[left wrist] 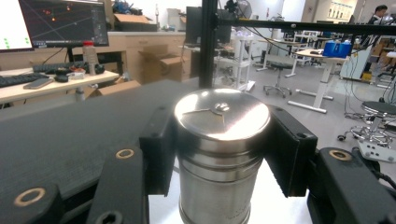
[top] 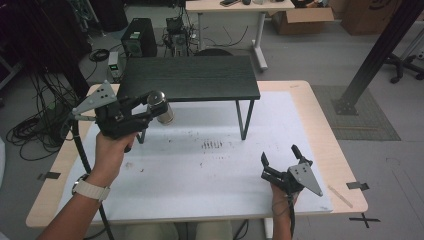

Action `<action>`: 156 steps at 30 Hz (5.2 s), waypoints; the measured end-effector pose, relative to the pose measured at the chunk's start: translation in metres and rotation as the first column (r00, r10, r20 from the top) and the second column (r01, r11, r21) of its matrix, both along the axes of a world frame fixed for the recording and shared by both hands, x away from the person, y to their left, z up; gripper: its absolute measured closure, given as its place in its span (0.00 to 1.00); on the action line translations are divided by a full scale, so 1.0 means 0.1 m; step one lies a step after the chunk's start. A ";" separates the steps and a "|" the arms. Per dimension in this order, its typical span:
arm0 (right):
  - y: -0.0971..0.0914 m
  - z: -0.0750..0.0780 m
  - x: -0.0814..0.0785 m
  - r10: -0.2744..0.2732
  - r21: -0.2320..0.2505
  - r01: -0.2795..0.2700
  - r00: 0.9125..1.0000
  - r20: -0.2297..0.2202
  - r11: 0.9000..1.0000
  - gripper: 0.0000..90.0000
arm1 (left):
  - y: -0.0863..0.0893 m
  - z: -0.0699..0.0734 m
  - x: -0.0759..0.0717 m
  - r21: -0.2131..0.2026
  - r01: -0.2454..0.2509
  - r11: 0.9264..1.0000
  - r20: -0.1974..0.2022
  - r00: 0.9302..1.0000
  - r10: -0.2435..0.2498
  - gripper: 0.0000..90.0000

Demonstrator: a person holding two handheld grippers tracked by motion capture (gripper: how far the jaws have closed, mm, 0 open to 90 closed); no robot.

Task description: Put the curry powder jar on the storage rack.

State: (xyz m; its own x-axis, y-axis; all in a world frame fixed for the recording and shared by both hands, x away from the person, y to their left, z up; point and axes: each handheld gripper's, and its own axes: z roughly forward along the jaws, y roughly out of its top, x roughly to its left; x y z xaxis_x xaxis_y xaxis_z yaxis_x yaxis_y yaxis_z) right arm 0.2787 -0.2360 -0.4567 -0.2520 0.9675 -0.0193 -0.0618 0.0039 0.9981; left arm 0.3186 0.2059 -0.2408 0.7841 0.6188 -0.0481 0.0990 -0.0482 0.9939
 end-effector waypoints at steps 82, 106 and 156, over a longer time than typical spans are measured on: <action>-0.01 0.00 -0.01 0.013 0.008 -0.013 1.000 0.018 1.000 0.00 | -1.26 0.17 1.49 0.247 -0.142 0.959 -0.103 0.980 0.172 0.54; -0.01 0.00 -0.01 0.019 0.004 -0.019 1.000 0.012 1.000 0.00 | -1.10 0.20 1.44 0.171 -0.133 0.976 -0.113 0.982 0.154 0.27; -0.01 0.00 0.01 0.020 0.002 -0.020 1.000 -0.005 1.000 0.00 | -0.41 0.14 0.64 -0.022 -0.133 0.991 -0.017 0.991 0.132 0.00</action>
